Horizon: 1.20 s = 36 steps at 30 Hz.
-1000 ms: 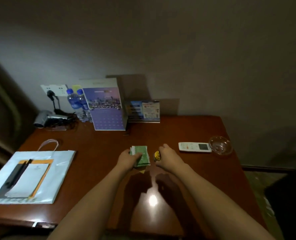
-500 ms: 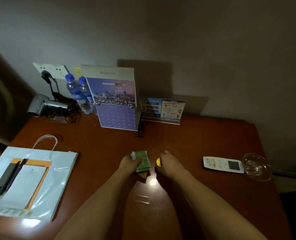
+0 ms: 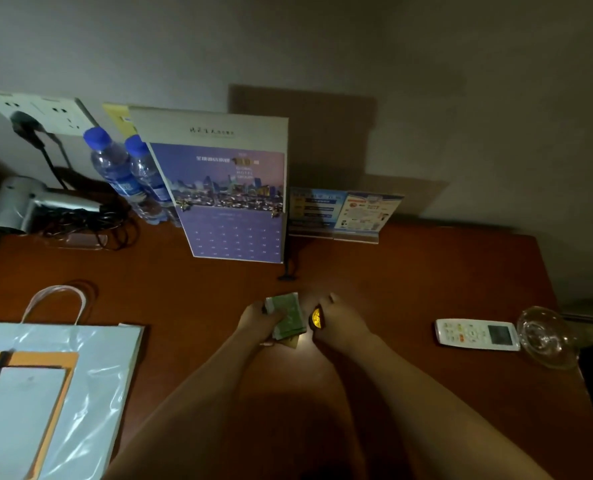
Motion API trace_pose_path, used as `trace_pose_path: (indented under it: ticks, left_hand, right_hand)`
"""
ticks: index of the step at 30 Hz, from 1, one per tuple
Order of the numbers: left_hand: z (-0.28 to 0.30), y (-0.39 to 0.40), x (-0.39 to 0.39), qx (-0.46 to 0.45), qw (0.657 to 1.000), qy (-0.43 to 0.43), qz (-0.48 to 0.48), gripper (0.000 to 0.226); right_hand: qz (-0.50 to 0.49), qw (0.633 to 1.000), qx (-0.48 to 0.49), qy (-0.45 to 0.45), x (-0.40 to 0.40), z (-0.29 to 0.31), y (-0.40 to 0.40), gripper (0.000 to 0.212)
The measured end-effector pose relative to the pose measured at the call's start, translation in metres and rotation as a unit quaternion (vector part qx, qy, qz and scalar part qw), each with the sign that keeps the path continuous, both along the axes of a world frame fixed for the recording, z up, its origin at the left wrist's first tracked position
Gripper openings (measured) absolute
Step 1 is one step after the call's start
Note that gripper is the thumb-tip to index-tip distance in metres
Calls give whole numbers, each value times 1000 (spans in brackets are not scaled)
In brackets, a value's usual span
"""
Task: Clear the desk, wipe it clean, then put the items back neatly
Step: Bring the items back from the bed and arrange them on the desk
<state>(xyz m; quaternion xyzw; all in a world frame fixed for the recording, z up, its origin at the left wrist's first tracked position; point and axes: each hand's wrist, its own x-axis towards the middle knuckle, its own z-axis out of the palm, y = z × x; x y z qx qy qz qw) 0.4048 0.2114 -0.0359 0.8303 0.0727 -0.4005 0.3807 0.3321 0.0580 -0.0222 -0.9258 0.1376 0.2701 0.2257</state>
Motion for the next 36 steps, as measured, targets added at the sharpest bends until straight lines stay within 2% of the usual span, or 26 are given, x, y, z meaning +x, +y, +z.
trace_pose_path:
  ticks: [4, 7, 8, 12, 15, 17, 21, 23, 25, 29, 33, 36]
  left_hand:
    - [0, 0, 0, -8, 1000, 1, -15, 36]
    - [6, -1, 2, -12, 1000, 2, -6, 40]
    - [7, 0, 3, -21, 1000, 1, 5, 40]
    - [11, 7, 8, -84, 996, -4, 30, 42]
    - [10, 9, 15, -138, 990, -8, 35, 49]
    - [12, 5, 16, -148, 988, -36, 11, 38]
    - [5, -1, 9, -4, 984, -150, -97, 40]
    - [2, -2, 2, 35, 975, -193, -109, 40]
    - [-2, -1, -3, 58, 966, -215, -133, 43]
    - [-10, -1, -5, 36, 975, -193, -108, 51]
    - [-14, -3, -3, -37, 983, -175, -50, 55]
    - [-16, -5, -3, -57, 984, -164, -26, 71]
  right_hand:
    - [48, 999, -23, 7, 12, 6, 1, 62]
    - [42, 999, 6, 12, 19, 9, 6, 36]
    - [29, 999, 23, 16, 21, 7, 8, 30]
    - [-39, 993, 107, 10, 23, -3, 14, 35]
    - [-120, 971, 203, -38, 22, 3, 16, 17]
    - [-166, 957, 226, -81, 22, 6, 15, 19]
    - [-198, 948, 210, -135, 18, 1, 9, 23]
    - [-194, 950, 193, -150, 13, -1, 8, 12]
    - [-190, 953, 175, -156, 11, -8, 6, 22]
    - [-174, 963, 157, -129, 13, -15, 8, 32]
    - [-144, 973, 141, -109, 18, -19, 11, 28]
    - [-107, 981, 130, -95, 19, -25, 15, 29]
